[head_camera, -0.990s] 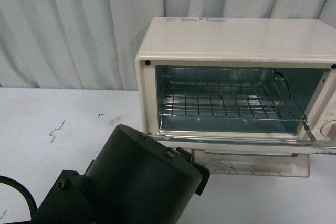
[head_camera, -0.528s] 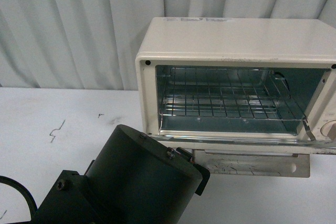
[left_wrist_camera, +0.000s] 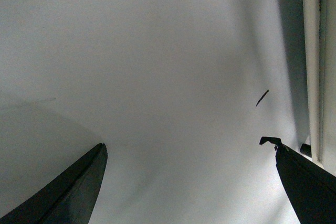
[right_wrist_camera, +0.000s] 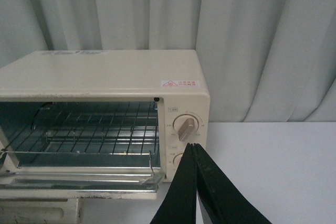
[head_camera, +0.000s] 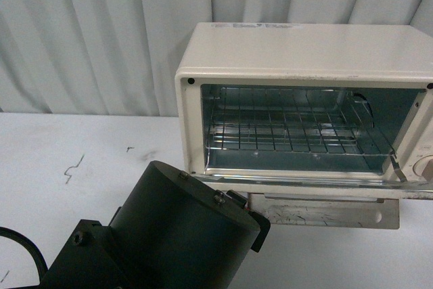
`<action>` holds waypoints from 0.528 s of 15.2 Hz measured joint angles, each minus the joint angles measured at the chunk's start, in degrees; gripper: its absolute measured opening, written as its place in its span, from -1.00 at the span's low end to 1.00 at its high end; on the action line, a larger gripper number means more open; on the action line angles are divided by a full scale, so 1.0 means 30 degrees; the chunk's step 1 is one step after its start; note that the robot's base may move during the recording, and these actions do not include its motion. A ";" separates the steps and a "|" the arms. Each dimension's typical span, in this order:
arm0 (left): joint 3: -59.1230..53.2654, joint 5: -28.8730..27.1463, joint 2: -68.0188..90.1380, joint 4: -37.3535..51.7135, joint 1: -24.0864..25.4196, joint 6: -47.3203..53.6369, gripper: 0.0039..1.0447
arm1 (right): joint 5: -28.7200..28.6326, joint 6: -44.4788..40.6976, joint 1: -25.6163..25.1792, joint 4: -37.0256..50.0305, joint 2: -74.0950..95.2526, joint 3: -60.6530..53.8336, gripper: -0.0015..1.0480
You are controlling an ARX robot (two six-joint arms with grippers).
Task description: Open oven
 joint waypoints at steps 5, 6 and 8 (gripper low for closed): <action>0.0000 0.0000 0.0000 0.0000 0.0000 0.0000 0.88 | 0.0000 -0.0007 0.0000 -0.2186 -0.2171 0.0000 -0.96; 0.0000 0.0000 0.0000 0.0000 0.0000 0.0000 0.88 | 0.0000 0.0000 0.0000 -0.2375 -0.2426 0.0000 -0.96; 0.0000 0.0000 0.0000 0.0000 0.0000 0.0000 0.88 | 0.0007 0.0000 0.0000 -0.2922 -0.2871 0.0000 -0.96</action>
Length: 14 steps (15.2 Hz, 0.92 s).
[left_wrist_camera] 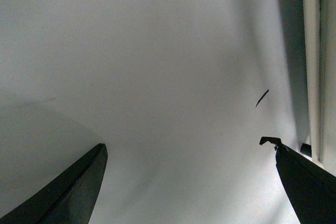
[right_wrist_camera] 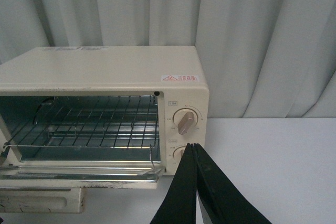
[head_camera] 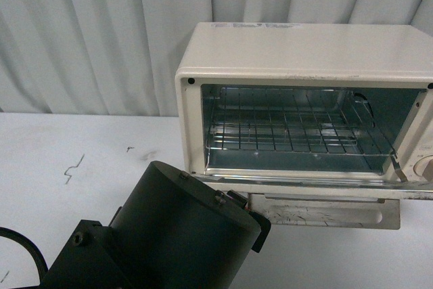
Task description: Open oven
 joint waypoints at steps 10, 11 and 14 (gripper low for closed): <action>0.0000 -0.0007 0.0000 0.0000 -0.0015 0.0000 0.88 | -0.0007 0.0000 0.0000 -0.3344 -0.3228 0.0007 -0.48; 0.0007 -0.0007 0.0000 0.0000 -0.0015 0.0000 0.88 | -0.0007 0.0000 0.0000 -0.3344 -0.3235 0.0007 -0.34; 0.0000 -0.0007 0.0000 0.0000 -0.0015 0.0000 0.88 | -0.0015 0.0000 0.0000 -0.3344 -0.3228 0.0007 0.03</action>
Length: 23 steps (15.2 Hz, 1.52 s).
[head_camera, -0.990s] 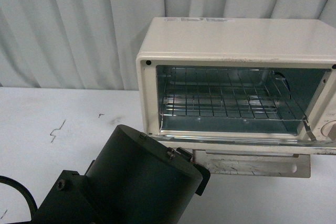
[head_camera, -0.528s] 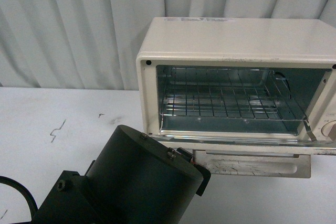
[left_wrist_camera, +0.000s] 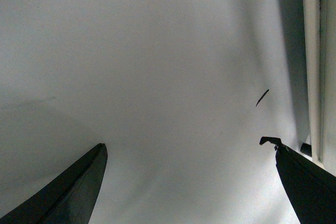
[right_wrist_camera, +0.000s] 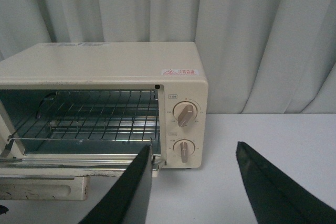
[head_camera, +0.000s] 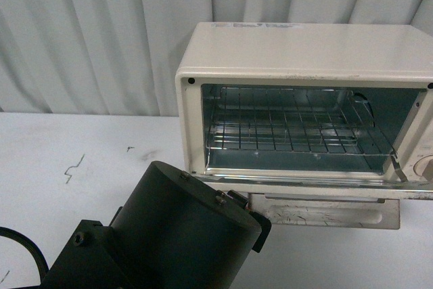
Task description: Open oven
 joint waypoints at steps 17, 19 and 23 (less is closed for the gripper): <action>-1.1599 -0.5020 -1.9278 0.7009 0.4124 2.2010 0.39 | 0.0036 0.0000 0.0000 -0.0007 0.0007 0.0000 0.87; -1.2160 -0.2987 -2.4429 0.3730 0.7104 2.8975 -0.27 | 0.0000 0.0000 0.0000 0.0000 0.0015 0.0000 0.87; -1.2167 -0.1115 -2.7197 0.1144 0.9027 3.0228 -0.83 | 0.0000 0.0000 0.0000 0.0000 0.0015 0.0000 0.87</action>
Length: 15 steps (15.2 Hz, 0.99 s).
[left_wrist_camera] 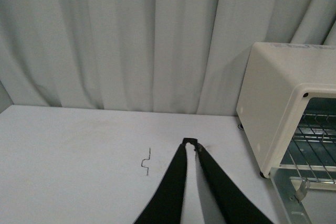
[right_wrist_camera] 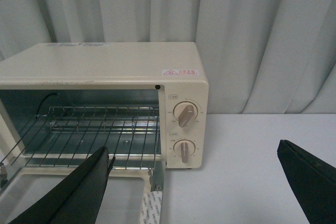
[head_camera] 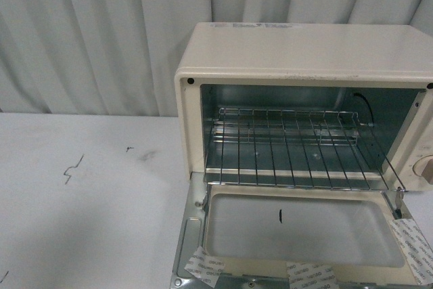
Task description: Open oven
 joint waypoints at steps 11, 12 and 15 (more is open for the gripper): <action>-0.0007 0.5093 -0.6346 -0.6054 0.4991 0.0313 -0.97 | 0.0000 0.0000 0.0000 0.0000 0.0000 0.0000 0.87; 0.0007 0.5100 -0.7854 -0.8488 0.4991 0.0313 -0.97 | 0.0000 0.0000 0.0000 0.0000 0.0000 0.0000 0.87; 0.0007 0.5064 -0.9493 -0.9537 0.5034 0.0321 -0.97 | -0.0007 0.0000 0.0000 0.0022 -0.0015 0.0000 0.87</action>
